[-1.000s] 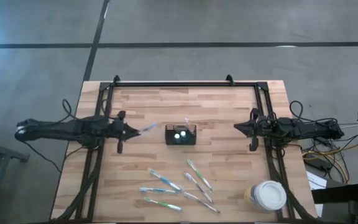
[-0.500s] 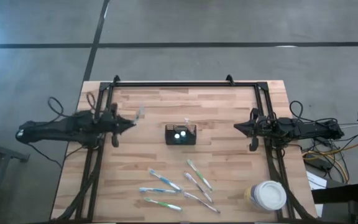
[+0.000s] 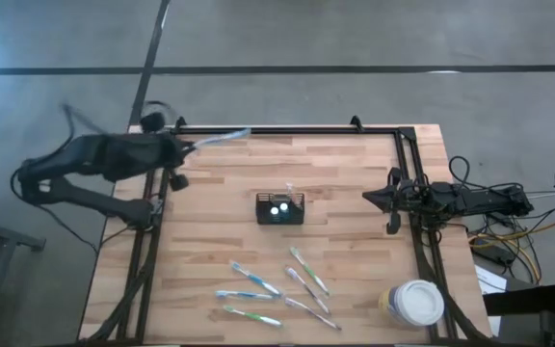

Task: Pick & Place toothbrushing station
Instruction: Put the top blue toothbrush into the black mesh organizer

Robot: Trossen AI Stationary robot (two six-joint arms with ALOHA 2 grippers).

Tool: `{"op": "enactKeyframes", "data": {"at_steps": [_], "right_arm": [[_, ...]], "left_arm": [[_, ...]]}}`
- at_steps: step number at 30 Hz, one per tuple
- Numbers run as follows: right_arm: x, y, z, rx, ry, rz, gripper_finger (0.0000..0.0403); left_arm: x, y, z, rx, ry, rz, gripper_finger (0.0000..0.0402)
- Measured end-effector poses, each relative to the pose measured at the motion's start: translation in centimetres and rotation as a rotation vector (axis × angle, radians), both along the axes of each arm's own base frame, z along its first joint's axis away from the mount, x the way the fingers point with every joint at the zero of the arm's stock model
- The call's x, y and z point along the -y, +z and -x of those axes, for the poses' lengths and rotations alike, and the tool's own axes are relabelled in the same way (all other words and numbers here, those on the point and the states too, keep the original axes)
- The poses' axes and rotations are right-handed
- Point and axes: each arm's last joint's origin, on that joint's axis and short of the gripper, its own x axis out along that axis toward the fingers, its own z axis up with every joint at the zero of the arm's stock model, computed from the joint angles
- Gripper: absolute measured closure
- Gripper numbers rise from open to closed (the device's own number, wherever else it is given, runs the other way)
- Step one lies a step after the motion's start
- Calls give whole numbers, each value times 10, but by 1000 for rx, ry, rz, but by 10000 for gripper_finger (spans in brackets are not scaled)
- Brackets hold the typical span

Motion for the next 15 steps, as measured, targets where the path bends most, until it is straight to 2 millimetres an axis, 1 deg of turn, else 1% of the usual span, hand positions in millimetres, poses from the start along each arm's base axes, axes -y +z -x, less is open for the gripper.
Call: {"op": "enactKeyframes", "data": {"at_steps": [3,5,7,8,11,13,15], "right_arm": [[0,0,0,0,1,0,394],[0,0,0,0,14,-1,394],[-1,0,0,0,20,0,394],[-1,0,0,0,19,0,394],[-1,0,0,-1,23,8,394],[-1,0,0,-2,23,11,394],[-1,0,0,-2,27,11,394]], "left_arm": [[-2,8,-28,-190,23,-81,371],[-3,10,-49,-290,20,-120,371],[-4,5,-71,-407,0,-147,374],[-4,4,-79,-457,-2,-163,376],[-7,0,-95,-630,19,-253,378],[-9,-9,-109,-751,29,-319,375],[-10,-18,-123,-814,7,-364,371]]}}
